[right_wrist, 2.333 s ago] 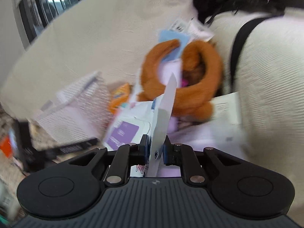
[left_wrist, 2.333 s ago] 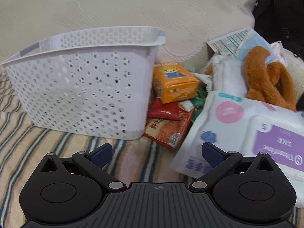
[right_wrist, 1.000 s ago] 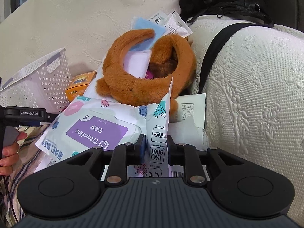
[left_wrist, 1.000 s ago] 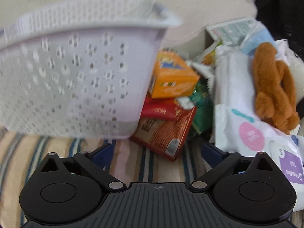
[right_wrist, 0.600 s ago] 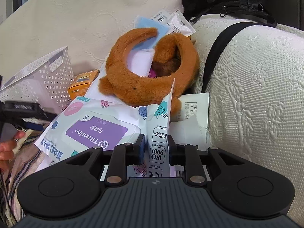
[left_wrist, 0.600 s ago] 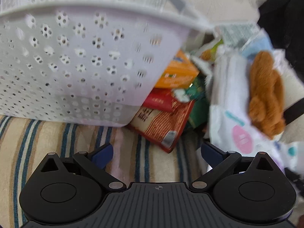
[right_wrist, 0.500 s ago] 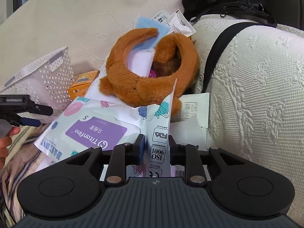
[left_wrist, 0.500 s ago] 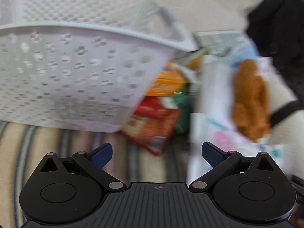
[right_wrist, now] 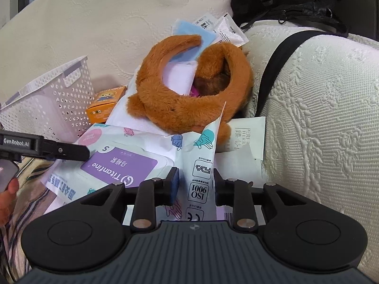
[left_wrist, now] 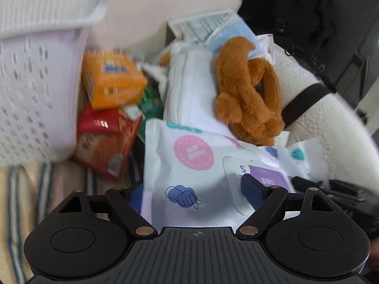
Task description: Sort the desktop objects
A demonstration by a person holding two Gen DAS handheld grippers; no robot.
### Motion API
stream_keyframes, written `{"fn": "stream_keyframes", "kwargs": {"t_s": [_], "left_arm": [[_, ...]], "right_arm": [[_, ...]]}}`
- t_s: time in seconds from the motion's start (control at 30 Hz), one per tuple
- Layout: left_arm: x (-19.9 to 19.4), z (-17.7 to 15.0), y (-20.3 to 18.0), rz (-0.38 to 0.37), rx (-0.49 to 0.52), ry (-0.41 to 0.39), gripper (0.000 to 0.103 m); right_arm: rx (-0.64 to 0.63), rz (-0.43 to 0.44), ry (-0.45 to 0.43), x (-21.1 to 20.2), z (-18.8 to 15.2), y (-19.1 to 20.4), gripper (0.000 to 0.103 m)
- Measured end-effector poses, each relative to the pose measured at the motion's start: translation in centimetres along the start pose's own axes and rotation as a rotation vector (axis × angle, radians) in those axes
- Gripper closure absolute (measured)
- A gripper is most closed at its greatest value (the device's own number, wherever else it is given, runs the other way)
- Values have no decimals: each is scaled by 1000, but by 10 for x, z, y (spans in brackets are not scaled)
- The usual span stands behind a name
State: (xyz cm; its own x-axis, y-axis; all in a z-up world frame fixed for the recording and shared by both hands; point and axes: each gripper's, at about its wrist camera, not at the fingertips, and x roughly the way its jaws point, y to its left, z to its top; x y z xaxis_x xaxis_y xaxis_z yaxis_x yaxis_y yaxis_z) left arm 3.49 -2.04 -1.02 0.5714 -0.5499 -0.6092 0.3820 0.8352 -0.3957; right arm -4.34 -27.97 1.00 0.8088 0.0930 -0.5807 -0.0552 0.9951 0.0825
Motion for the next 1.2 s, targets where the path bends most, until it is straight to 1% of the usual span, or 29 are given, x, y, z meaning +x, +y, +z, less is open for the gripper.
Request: {"fn": "stream_keyframes", "kwargs": {"t_s": [0.03, 0.07, 0.1, 0.13, 0.2, 0.23, 0.33, 0.4, 0.5, 0.53, 0.57, 0.6, 0.63, 0.67, 0.73, 0.77, 0.83, 0.87, 0.9, 0.97, 1.0, 1.03, 1.07, 1.1, 1.13, 1.2], "left_arm": [[-3, 0, -4, 16, 11, -13, 32], [-6, 0, -7, 37, 15, -21, 37], [-11, 1, -10, 75, 23, -28, 53], [-13, 1, -13, 94, 36, -27, 57], [-18, 2, -20, 133, 40, -42, 63], [-23, 2, -24, 154, 53, -52, 65], [-37, 3, -38, 216, 93, -88, 69], [-50, 6, -42, 237, 102, -112, 71], [-71, 18, -47, 297, 122, -141, 78], [-77, 24, -47, 319, 131, -147, 85], [-83, 30, -47, 318, 137, -150, 99], [-89, 38, -46, 283, 132, -144, 103], [-96, 46, -46, 265, 126, -151, 103], [-101, 53, -46, 284, 135, -158, 103], [-106, 63, -44, 334, 155, -152, 103], [-108, 66, -39, 334, 147, -140, 103], [-111, 63, -27, 340, 135, -132, 97], [-111, 59, -21, 349, 130, -128, 90], [-110, 54, -12, 343, 116, -121, 81], [-103, 44, 6, 308, 67, -89, 80], [-98, 39, 14, 288, 42, -69, 75], [-92, 34, 21, 265, 17, -58, 63], [-86, 28, 26, 242, -5, -51, 58], [-78, 24, 29, 223, -21, -42, 47], [-71, 19, 30, 198, -33, -31, 32], [-60, 15, 34, 153, -62, -27, 16]], "right_arm": [[5, -2, -4, -1, -1, 0, 71], [7, -3, -8, -2, -1, 1, 71], [9, -11, -14, -4, -2, 2, 71], [7, -19, -26, -7, -3, 3, 76], [6, -23, -37, -14, -4, 4, 83], [9, -15, -42, -17, -3, 5, 84], [14, 3, -73, -31, 3, 6, 84], [1, 14, -109, -45, 11, 12, 84], [-32, 42, -169, -65, 27, 24, 85], [-49, 51, -184, -69, 34, 30, 85], [-68, 61, -205, -74, 41, 37, 87], [-87, 98, -215, -77, 49, 44, 87], [-94, 133, -202, -76, 57, 52, 89], [-108, 133, -198, -75, 64, 62, 90], [-170, 93, -215, -70, 71, 81, 90], [-176, 91, -211, -66, 73, 84, 90], [-167, 92, -192, -58, 74, 80, 90], [-169, 78, -188, -55, 71, 77, 90], [-160, 74, -177, -52, 67, 71, 90], [-124, 78, -140, -47, 60, 57, 90], [-100, 90, -118, -44, 56, 47, 90], [-67, 106, -95, -41, 52, 37, 90], [-35, 117, -72, -37, 47, 27, 90], [-15, 122, -52, -34, 42, 20, 89], [4, 127, -36, -30, 37, 14, 89], [35, 118, -3, -19, 28, 6, 88]]}}
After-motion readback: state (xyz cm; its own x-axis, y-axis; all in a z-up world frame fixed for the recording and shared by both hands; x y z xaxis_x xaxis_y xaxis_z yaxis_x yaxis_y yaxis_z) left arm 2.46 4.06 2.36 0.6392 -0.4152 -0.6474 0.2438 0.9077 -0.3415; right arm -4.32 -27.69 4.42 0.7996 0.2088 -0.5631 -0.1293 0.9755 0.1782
